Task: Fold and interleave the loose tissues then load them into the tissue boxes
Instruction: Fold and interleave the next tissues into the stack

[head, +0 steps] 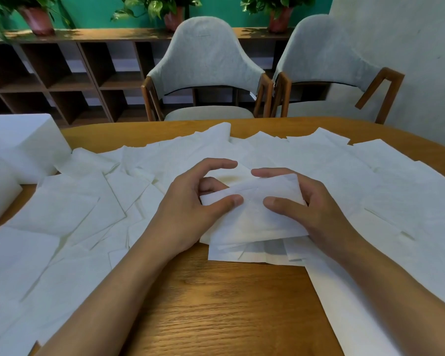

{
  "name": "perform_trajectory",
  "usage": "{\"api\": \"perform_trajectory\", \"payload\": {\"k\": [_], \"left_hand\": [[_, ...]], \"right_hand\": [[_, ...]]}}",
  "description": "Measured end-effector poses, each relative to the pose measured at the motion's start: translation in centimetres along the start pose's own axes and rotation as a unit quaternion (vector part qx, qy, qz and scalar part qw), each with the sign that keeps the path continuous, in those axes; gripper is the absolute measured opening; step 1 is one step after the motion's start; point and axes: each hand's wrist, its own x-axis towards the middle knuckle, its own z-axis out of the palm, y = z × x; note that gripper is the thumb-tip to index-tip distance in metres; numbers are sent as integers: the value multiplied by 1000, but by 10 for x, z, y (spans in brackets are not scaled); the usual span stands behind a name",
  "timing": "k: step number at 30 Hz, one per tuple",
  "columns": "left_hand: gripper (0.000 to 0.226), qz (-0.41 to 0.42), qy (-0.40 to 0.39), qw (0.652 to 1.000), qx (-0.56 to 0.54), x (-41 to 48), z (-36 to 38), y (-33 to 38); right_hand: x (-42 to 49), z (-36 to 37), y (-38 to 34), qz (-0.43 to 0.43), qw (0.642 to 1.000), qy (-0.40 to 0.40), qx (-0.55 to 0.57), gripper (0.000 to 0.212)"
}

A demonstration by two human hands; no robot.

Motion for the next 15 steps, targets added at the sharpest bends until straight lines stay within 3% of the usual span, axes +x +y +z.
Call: {"api": "perform_trajectory", "payload": {"k": [6,10,15], "left_hand": [[47,-18,-5,1000,-16,1,0,-2],[45,1,2,1000,-15,-1,3,-1],[45,6,13,1000,-9,0,1,-4]], "right_hand": [[1,-4,-1,6,1000,-17,-10,42],[0,0,-2,1,1000,11,-25,25],[1,1,-2,8,999,22,-35,22]]}}
